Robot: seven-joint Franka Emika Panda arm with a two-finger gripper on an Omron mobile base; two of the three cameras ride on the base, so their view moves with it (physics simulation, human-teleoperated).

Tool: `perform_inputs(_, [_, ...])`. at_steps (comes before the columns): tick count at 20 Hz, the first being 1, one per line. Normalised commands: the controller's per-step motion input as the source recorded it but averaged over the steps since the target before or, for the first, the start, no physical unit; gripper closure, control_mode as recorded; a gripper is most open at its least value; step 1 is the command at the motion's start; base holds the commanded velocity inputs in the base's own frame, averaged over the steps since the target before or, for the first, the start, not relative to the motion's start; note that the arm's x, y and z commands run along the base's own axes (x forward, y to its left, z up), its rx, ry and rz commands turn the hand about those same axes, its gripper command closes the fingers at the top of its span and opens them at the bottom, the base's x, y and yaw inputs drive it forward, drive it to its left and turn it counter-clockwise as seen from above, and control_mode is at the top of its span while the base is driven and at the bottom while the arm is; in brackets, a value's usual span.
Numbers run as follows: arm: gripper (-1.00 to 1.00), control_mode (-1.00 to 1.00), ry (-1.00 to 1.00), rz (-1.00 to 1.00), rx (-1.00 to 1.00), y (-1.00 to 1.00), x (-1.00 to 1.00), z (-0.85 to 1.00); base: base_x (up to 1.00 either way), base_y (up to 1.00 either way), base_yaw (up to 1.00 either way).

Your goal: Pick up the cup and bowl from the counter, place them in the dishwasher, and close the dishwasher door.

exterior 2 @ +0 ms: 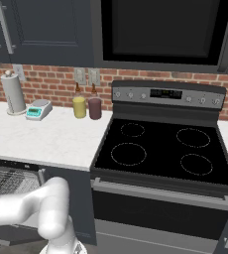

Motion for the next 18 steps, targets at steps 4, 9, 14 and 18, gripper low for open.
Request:
perform_inputs(4, [-1.0, -1.0, 0.0, 0.21, 0.14, -0.49, 0.01, 0.98, 0.0, 0.0, 0.0])
perform_inputs(9, [-1.0, -1.0, 0.0, 0.18, 0.05, -0.47, 0.36, 0.99, 0.0, 0.0, 0.0])
perform_inputs(14, [-1.0, -1.0, 0.0, 0.19, 0.06, -0.32, 0.54, 0.81, 0.0, 0.0, 0.0])
perform_inputs(18, [-1.0, -1.0, -0.04, 0.08, 0.01, 0.13, 0.54, 0.54, 0.0, 0.0, 0.0])
